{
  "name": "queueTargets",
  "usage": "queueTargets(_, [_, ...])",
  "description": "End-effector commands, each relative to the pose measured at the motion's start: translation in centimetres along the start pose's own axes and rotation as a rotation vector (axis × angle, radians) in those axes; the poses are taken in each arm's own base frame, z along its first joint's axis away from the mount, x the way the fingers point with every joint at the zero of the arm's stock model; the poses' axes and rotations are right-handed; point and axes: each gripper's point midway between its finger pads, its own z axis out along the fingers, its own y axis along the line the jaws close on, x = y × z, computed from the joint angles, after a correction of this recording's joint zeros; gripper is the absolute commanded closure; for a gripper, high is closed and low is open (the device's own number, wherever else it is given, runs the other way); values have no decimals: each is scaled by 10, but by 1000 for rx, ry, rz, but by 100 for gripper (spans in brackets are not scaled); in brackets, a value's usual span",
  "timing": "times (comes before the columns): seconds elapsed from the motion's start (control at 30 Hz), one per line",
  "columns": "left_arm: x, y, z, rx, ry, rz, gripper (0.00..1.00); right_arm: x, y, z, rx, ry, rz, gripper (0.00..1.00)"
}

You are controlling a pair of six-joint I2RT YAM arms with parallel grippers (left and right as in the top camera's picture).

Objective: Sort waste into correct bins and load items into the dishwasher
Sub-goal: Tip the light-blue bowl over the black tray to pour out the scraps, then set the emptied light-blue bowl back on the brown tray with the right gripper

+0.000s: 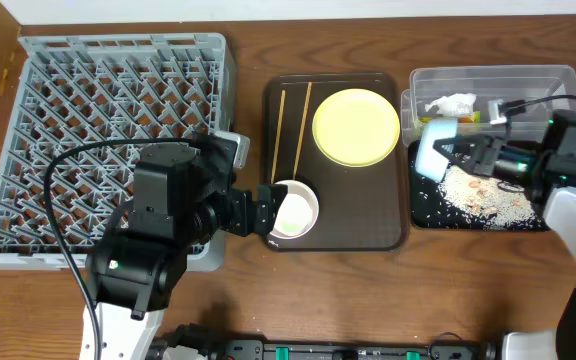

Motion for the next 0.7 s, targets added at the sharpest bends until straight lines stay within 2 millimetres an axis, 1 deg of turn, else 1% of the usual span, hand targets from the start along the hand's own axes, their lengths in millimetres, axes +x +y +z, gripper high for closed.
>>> queueTargets(0.0, [-7, -5, -5, 16, -18, -1, 5, -1, 25, 14, 39, -6, -78, 99])
queueTargets(0.03, [-7, -5, -5, 16, -18, -1, 5, 6, 43, 28, 75, -1, -117, 99])
queueTargets(0.07, [-7, -5, -5, 16, -18, -1, 5, 12, 49, 37, 129, -4, -137, 99])
queueTargets(0.1, [-7, -5, -5, 16, -18, -1, 5, 20, 49, 45, 207, -8, -159, 99])
queueTargets(0.17, [-7, -5, -5, 16, -18, -1, 5, 38, 42, 56, 372, 3, -240, 99])
queueTargets(0.23, [-7, -5, -5, 16, -18, -1, 5, 68, 37, 73, 518, 71, -377, 99])
queueTargets(0.27, [-7, -5, -5, 16, -18, -1, 5, 96, 35, 89, 580, 149, -487, 99])
queueTargets(0.3, [-7, -5, -5, 16, -18, -1, 5, 120, 29, 100, 650, 209, -563, 99])
queueTargets(0.33, [-7, -5, -5, 16, -18, -1, 5, 131, 23, 104, 695, 236, -603, 99])
queueTargets(0.4, [-7, -5, -5, 16, -18, -1, 5, 145, 13, 111, 739, 274, -638, 99])
queueTargets(0.47, [-7, -5, -5, 16, -18, -1, 5, 157, 5, 120, 738, 316, -642, 99])
queueTargets(0.5, [-7, -5, -5, 16, -18, -1, 5, 164, -2, 124, 740, 345, -637, 99])
queueTargets(0.6, [-7, -5, -5, 16, -18, -1, 5, 173, -20, 126, 774, 389, -613, 99])
queueTargets(0.63, [-7, -5, -5, 16, -18, -1, 5, 173, -24, 127, 783, 392, -599, 99])
queueTargets(0.67, [-7, -5, -5, 16, -18, -1, 4, 171, -24, 127, 785, 389, -597, 99])
